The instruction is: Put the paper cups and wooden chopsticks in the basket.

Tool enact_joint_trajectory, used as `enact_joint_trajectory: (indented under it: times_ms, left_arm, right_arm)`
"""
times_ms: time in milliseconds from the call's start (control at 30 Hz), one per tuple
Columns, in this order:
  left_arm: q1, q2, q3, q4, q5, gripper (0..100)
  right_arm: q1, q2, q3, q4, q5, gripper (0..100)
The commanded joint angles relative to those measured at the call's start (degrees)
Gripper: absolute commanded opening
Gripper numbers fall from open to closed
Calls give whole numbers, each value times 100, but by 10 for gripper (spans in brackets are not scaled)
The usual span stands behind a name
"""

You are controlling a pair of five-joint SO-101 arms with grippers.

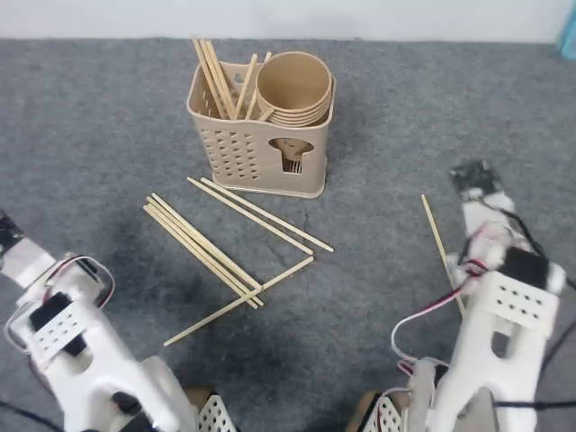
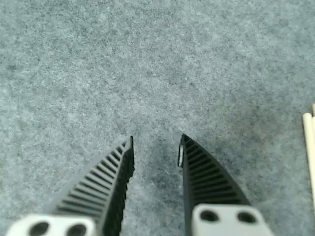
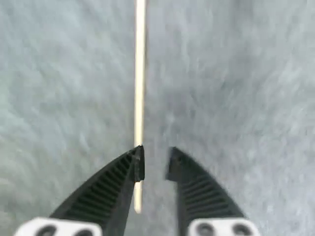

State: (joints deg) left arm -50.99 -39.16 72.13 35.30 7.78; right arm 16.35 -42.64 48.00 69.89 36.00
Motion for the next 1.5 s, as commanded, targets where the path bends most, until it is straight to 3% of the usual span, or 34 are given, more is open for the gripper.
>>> enact_joint_trajectory:
  times_ms: [0,200,400,600,933,1100,1167,1233,1467]
  left_arm:
    - [35,-123,-13,-158,-79,137]
    - [35,-123,-13,-158,-79,137]
    - [53,-123,-13,-158,-79,138]
    - [53,-123,-13,-158,-79,138]
    - [53,-123,-13,-158,-79,138]
    - [53,-123,-13,-158,-79,138]
    - [62,-123,-13,-158,-79,138]
    - [62,-123,-13,-158,-79,138]
    - [62,-123,-13,-158,-79,138]
  right_arm:
    - [-927,127,-633,-75,-475,43]
    - [-1341,1473,-1609,-242,-1020,43]
    - [-1323,3609,-3077,-198,-1011,47]
    - [-1323,5411,-4527,-171,-993,146]
    - [-1182,7486,-6224,-180,-985,123]
    - [-1024,7899,-6426,-171,-659,118]
    - [-1015,7899,-6435,-75,-624,67]
    - [-1042,7829,-6576,286,-642,0]
    - [-1059,6844,-7446,1763,-1125,8]
